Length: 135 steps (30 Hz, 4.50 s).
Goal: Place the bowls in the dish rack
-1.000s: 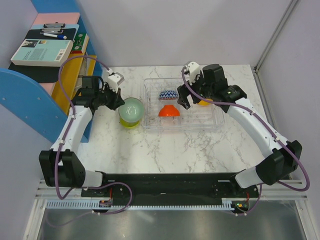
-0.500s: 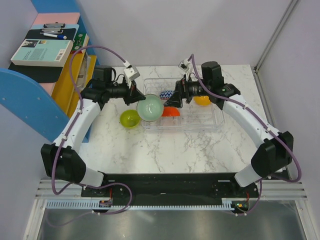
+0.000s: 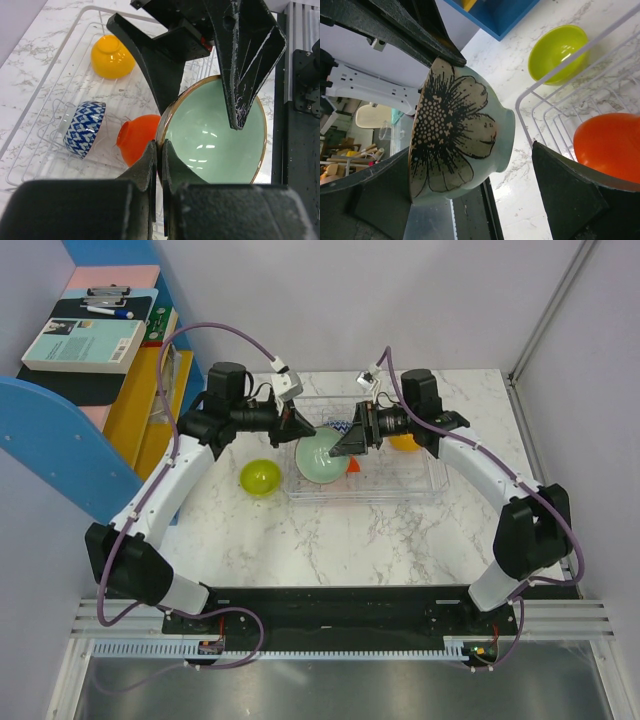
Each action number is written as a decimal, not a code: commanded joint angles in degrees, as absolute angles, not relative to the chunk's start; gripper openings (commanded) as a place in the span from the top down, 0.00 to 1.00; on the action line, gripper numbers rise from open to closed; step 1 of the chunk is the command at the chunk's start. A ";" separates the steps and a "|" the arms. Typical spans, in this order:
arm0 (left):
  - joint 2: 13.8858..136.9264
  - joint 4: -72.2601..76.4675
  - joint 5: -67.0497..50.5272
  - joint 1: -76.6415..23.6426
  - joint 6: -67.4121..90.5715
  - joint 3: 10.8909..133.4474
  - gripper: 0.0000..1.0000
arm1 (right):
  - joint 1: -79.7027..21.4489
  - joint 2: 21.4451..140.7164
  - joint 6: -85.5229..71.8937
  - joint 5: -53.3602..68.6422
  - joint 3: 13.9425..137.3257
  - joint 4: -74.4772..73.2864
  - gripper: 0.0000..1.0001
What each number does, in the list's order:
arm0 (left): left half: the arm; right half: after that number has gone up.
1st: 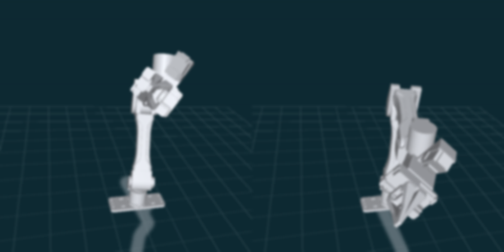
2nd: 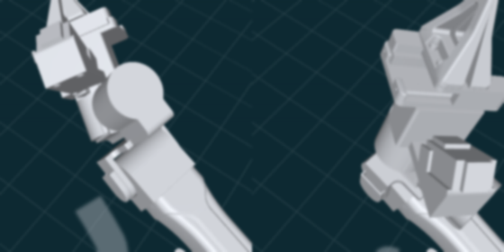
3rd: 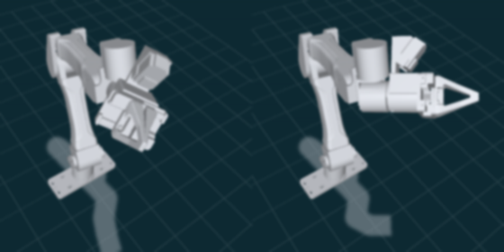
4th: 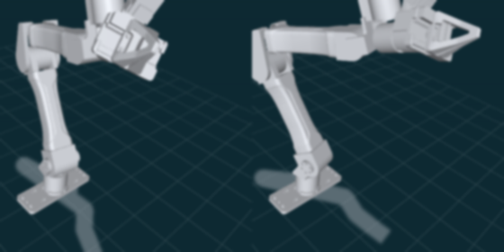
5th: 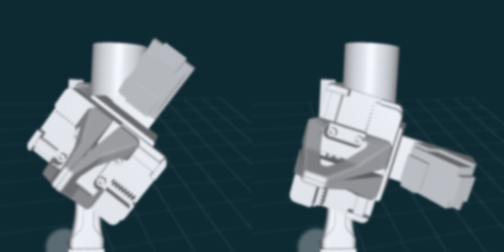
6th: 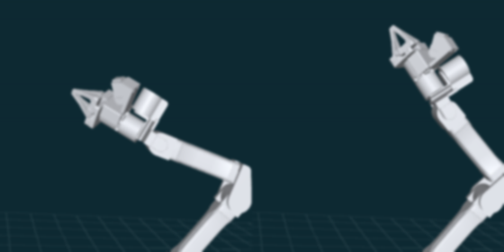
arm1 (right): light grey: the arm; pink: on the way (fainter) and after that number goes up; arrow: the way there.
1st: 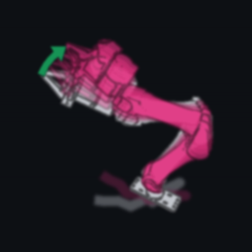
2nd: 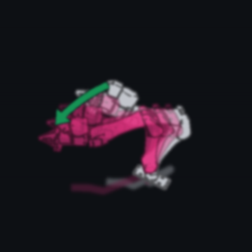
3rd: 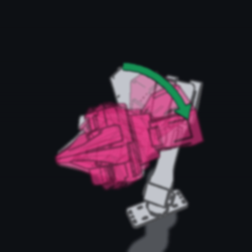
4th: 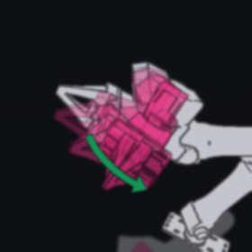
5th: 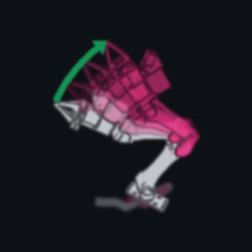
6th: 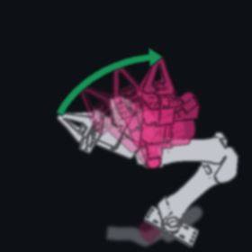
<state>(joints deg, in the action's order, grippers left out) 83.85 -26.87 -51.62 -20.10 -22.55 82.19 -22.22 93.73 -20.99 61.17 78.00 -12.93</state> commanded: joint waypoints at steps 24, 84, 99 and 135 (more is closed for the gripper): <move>84.46 -22.76 -53.52 -22.24 -21.88 85.25 0.98 | -21.53 94.57 -37.51 73.04 70.58 10.53 0.94; 69.70 -27.16 -37.09 7.38 -22.76 54.84 0.00 | -27.95 96.94 9.76 -35.41 75.41 -37.09 1.00; 69.08 -26.98 -37.62 7.29 -23.03 54.49 0.00 | -30.14 103.01 11.34 -40.78 75.59 -38.14 0.99; 67.76 -26.98 -37.35 7.65 -23.73 53.96 0.00 | -33.84 103.36 13.18 -29.80 77.34 -44.65 0.02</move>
<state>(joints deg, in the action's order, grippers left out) 69.56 -28.58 -36.21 7.07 -21.96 54.30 -33.26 104.60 12.93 -32.14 75.20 -42.57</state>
